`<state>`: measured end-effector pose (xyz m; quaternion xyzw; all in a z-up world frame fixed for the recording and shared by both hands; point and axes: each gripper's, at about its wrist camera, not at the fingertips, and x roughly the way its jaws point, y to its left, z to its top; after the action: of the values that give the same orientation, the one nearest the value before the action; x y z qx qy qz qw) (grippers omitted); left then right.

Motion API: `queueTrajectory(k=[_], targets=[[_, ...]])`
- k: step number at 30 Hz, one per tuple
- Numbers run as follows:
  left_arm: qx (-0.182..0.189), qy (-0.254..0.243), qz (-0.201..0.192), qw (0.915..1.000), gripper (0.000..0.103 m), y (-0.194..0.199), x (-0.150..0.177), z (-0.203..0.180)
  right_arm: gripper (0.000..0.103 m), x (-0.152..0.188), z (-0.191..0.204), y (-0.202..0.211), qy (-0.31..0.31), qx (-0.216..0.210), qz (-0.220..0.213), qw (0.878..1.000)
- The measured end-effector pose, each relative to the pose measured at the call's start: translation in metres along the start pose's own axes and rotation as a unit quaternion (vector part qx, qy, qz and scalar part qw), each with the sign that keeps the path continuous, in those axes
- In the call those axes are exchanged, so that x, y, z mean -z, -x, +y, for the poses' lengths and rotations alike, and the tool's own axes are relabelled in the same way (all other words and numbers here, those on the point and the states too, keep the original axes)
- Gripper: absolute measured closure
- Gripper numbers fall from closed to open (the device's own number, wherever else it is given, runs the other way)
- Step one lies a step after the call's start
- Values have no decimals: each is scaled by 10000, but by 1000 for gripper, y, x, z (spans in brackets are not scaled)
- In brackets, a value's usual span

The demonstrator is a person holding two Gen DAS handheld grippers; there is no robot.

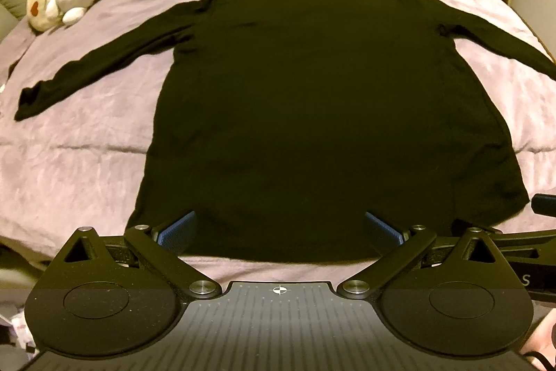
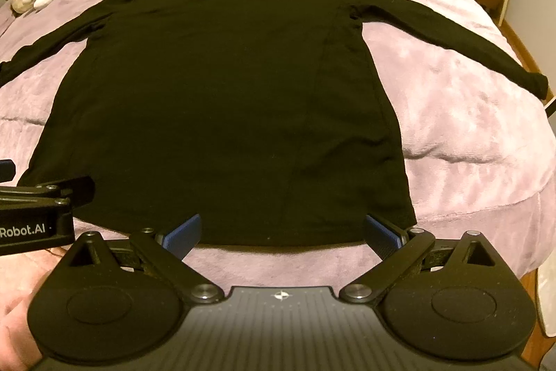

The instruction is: Fold small clothes

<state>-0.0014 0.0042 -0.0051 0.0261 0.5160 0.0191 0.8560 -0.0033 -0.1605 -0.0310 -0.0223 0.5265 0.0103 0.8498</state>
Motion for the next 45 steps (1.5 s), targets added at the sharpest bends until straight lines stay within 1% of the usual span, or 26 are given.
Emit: queueTrajectory(k=[35,45], targets=[[25,15,161,9999,0,-4,3,-2,4,1,-4,0,-79,-84,15,9999],[14,32,230,9997,0,-7,2,-1,4,0,-7,-3,-144,-136,91,9998]])
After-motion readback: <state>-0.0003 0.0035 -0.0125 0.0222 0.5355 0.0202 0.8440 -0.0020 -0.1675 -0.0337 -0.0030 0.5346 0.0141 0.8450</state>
